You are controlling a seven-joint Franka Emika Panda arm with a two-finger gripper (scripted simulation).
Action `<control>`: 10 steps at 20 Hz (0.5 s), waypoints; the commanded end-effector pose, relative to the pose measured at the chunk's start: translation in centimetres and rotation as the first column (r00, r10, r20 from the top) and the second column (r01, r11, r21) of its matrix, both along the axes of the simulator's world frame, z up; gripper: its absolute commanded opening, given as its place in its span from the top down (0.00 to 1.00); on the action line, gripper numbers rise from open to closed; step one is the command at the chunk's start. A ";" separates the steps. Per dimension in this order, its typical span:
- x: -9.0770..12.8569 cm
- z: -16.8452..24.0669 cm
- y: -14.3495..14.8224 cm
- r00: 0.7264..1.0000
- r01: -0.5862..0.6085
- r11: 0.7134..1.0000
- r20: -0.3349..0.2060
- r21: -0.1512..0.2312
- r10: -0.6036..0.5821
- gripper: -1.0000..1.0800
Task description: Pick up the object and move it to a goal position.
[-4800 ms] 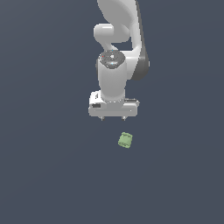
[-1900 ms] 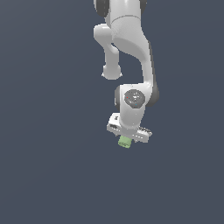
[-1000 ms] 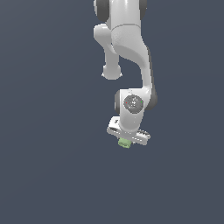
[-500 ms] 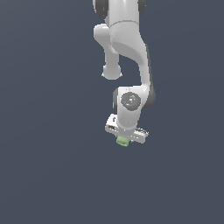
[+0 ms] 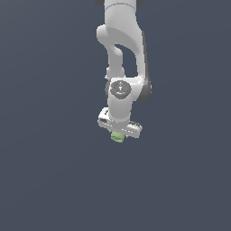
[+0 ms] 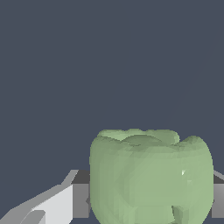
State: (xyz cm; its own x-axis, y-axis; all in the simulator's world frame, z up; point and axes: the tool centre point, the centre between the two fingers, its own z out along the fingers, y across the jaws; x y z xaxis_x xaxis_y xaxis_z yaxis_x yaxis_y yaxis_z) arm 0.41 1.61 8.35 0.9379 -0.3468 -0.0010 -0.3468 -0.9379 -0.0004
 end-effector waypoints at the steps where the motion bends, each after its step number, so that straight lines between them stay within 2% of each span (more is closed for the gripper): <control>1: -1.2 1.5 -2.0 1.000 0.001 1.000 0.001 0.000 -0.001 1.00; 10: -6.2 7.8 -10.1 1.000 0.002 1.000 0.001 0.002 -0.002 1.00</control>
State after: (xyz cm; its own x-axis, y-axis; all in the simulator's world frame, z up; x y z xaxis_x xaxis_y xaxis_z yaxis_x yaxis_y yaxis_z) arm -4.91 -7.12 15.07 0.9374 -0.3484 -0.0008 -0.3484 -0.9374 -0.0018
